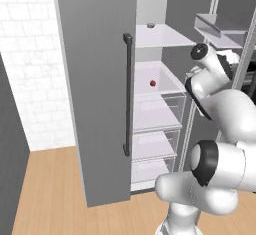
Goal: Take the strawberry from the fridge and place it on top of the pancake, located on the dining counter.
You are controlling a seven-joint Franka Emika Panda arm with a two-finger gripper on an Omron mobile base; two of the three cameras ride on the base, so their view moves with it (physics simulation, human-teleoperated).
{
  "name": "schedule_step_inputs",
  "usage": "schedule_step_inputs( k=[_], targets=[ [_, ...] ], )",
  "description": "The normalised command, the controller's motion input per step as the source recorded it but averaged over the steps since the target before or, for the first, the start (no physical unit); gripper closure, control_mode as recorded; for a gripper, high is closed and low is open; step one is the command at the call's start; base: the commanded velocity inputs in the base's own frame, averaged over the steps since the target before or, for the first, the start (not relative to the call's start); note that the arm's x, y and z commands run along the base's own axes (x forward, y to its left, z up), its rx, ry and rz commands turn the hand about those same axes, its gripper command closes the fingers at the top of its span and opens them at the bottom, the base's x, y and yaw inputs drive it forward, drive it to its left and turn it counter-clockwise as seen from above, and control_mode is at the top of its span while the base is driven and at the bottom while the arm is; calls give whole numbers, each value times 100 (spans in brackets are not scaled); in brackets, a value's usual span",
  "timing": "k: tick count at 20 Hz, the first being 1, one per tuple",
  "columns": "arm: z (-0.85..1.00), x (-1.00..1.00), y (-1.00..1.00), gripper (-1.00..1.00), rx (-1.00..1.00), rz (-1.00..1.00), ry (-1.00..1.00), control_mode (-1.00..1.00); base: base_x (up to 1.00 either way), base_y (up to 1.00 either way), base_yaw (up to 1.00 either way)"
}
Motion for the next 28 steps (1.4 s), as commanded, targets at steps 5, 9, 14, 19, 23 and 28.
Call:
schedule_step_inputs(
  k=[5, 9, 14, 19, 23, 28],
  targets=[
    [2, 0, -92, -100, 5, 0, -12, -100, 0, 0, 0],
    [0, 0, -73, -100, 8, 0, -3, -100, 0, 0, 0],
    [0, -22, -11, -100, 3, 7, -1, -100, 0, 0, 0],
    [4, -24, 67, -100, 0, 1, 0, -100, 0, 0, 0],
    [0, 0, 98, -100, 0, 4, 0, -100, 0, 0, 0],
    [-1, -9, 98, -100, 5, 10, -3, -100, 0, 0, 0]
  ],
)
